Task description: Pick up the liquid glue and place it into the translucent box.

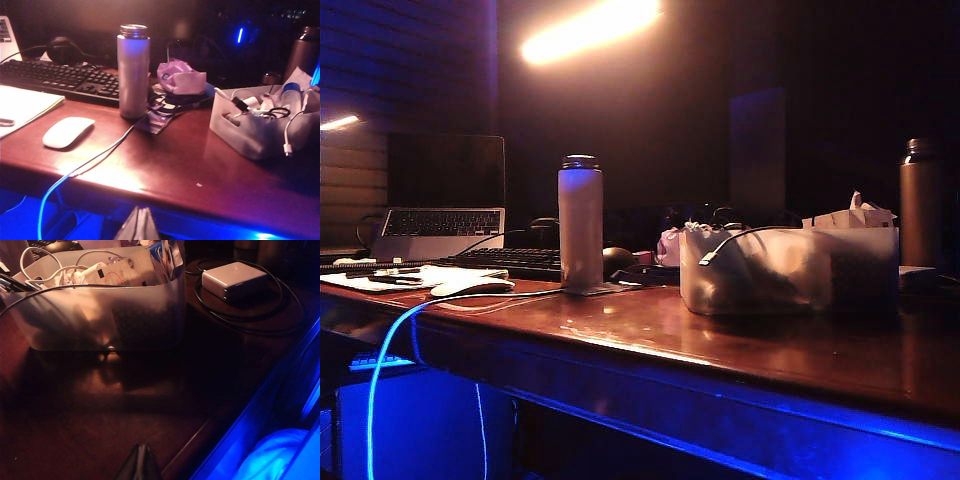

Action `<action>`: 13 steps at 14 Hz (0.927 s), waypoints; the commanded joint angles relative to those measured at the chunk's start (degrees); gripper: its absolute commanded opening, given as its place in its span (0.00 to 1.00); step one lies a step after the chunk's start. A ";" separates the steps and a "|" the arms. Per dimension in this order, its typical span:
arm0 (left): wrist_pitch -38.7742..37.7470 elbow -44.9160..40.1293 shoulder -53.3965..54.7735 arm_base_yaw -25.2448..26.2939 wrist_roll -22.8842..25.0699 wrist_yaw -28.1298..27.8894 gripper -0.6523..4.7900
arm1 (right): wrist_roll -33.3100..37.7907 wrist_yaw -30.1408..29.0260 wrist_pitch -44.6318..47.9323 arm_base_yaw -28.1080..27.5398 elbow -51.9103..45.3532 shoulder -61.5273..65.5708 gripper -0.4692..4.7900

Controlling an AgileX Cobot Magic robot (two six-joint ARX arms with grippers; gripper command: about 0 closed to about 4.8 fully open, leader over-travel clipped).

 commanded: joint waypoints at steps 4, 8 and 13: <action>-7.91 -2.49 -7.02 0.72 0.35 0.79 0.11 | 0.15 0.09 -0.09 0.02 -0.09 -0.07 0.09; -13.66 -3.80 -7.02 0.70 0.61 -6.93 0.11 | 0.17 0.09 -0.07 0.00 -0.07 -0.07 0.09; -13.70 -3.80 -7.02 0.68 1.51 -7.65 0.11 | 0.17 0.09 -0.07 0.00 -0.07 -0.07 0.09</action>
